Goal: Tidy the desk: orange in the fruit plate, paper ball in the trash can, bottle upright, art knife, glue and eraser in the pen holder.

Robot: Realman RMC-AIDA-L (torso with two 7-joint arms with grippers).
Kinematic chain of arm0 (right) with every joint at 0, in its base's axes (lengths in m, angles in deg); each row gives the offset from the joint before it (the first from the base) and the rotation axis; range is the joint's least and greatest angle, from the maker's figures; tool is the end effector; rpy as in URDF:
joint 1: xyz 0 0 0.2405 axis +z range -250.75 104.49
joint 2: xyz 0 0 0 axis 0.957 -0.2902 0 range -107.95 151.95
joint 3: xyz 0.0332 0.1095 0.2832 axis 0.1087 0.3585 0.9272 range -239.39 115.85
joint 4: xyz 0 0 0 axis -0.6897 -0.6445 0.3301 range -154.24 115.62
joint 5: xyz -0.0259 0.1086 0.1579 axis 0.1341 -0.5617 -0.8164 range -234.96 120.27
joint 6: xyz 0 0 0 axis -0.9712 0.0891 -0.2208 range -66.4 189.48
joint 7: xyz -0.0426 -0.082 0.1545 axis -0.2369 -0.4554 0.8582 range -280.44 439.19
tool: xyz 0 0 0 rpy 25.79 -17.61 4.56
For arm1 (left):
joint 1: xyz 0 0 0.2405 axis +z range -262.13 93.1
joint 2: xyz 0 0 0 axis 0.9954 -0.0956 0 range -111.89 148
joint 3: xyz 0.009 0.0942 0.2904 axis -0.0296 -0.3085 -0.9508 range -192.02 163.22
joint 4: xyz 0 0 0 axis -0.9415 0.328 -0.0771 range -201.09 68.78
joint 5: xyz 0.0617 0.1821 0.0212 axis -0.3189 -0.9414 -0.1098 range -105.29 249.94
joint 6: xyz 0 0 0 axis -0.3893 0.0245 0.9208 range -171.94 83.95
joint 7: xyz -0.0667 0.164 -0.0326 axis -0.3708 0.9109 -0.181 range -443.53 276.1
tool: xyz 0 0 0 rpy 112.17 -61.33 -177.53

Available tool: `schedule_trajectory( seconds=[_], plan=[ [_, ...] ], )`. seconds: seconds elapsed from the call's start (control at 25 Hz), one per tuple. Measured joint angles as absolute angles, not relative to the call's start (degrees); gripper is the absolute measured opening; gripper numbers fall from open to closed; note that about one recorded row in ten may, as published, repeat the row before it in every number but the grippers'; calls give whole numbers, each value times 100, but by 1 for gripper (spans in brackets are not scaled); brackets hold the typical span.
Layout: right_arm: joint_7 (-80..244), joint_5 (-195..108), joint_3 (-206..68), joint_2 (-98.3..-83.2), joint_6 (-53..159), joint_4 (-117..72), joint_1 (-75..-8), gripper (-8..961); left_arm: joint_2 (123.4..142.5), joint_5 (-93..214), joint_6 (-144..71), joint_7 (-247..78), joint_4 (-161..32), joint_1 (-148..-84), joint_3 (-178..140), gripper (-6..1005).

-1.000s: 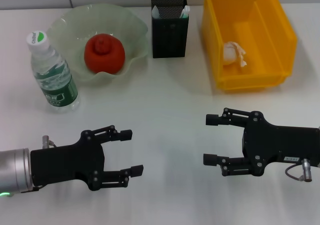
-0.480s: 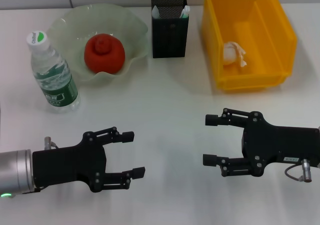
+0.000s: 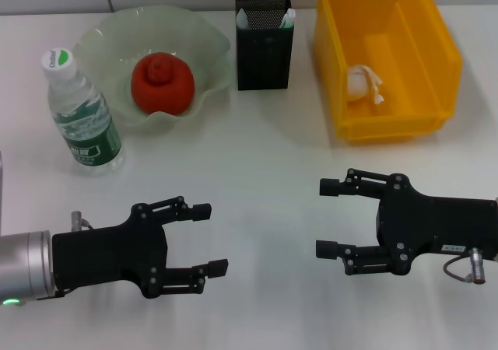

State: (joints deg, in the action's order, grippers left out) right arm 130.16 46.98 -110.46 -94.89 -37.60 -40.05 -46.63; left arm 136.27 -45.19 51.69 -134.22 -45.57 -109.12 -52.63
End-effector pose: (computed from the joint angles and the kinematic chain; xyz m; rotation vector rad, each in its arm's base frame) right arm 0.2749 0.2787 -0.0796 -2.8438 0.2349 0.9846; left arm -0.3042 0.2660 -0.0929 -2.8467 -0.3638 -0.8262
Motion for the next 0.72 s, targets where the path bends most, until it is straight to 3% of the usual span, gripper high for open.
schedule_trajectory(
  seconds=[0.72],
  plan=[
    [13116,4696,-11028,-9489,-3822,-4005,-4644,816,13627,-4518,5117,-13434,-4585,-10930,-5263,832]
  ],
)
